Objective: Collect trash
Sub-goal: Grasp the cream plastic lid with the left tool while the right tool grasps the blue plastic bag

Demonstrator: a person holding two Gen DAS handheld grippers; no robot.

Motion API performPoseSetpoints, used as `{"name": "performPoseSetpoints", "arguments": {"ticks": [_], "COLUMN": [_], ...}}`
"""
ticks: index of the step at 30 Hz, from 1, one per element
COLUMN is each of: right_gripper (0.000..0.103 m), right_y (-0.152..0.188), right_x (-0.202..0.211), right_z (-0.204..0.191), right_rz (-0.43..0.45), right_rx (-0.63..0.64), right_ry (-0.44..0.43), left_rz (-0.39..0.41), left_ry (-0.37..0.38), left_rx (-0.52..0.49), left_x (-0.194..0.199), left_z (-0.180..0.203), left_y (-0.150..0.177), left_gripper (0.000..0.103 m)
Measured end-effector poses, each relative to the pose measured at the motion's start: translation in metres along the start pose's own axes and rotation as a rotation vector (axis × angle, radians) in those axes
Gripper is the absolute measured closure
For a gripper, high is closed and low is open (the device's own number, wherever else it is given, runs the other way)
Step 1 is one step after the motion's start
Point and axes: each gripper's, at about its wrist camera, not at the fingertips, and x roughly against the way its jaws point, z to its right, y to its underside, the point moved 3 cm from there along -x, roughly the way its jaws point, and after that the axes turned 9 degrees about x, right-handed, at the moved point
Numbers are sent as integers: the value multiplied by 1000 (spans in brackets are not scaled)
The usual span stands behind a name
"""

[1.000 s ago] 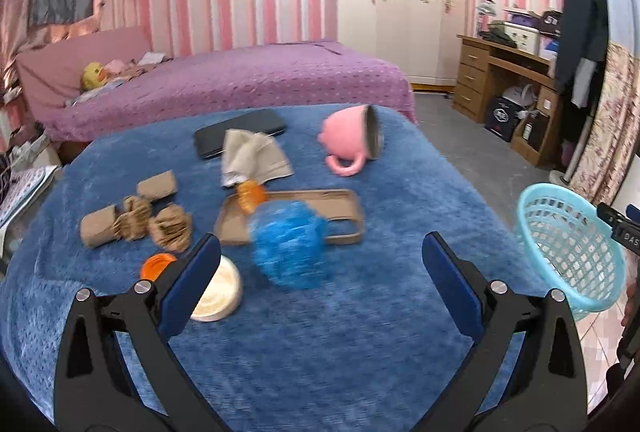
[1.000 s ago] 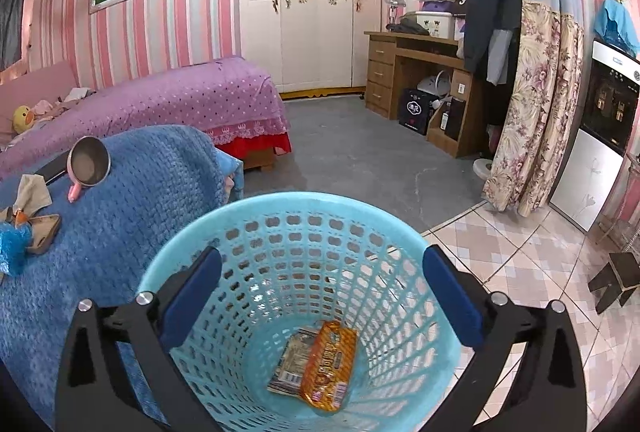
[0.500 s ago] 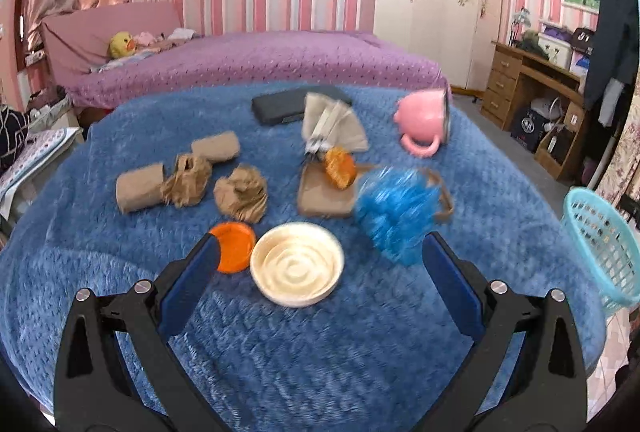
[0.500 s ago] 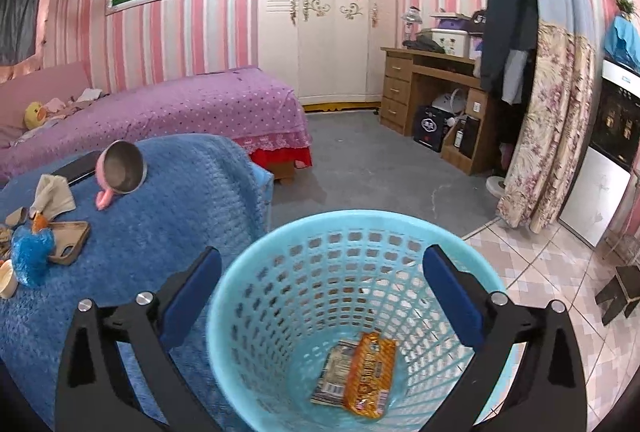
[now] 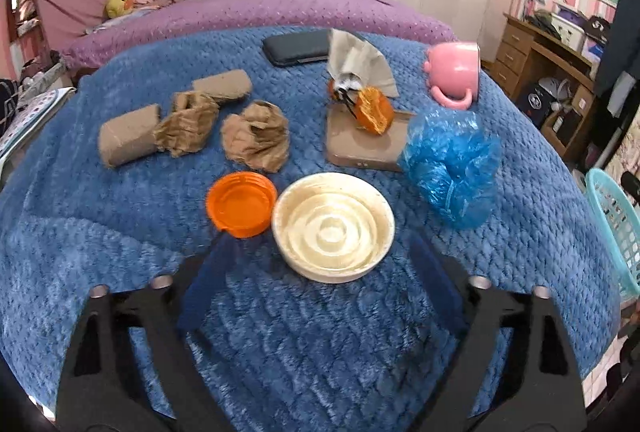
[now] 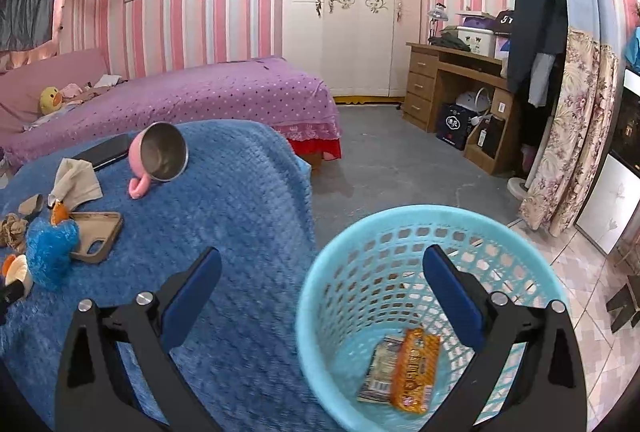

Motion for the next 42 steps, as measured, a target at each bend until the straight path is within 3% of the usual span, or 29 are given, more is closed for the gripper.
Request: {"name": "performPoseSetpoints", "arguments": {"ticks": [2,4,15,19,30,37,38,42], "right_gripper": [5,5,5,5,5,7,9,55], "right_y": [-1,-3,-8,-12,-10,-7,-6,-3], "right_x": [-2,-4,1,6,13,5,4,0], "right_z": [-8,-19,-77,-105,-182,-227,-233,-240], "right_rz": [-2,-7,9,23,24,-20,-33,-73], "right_rx": [2,15,69,108,183,260,284,298], "right_ry": [-11,-21,-82,-133,-292,-334,-338,-432], "left_rz": [-28,-28,88,131,151,181,179,169], "left_ry": [-7,-24,25,-15,-112,-154,-152,-153], "left_rx": [-23,-40,-67,-35,70,58,63,65], "left_x": [-8,-10,30,40,34,33,32,29], "left_z": [6,10,-2,-30,-97,-108,-109,-109], "left_y": [0,0,-13,-24,-40,-43,-43,-43], "left_gripper": [39,43,43,43,43,43,43,43]}}
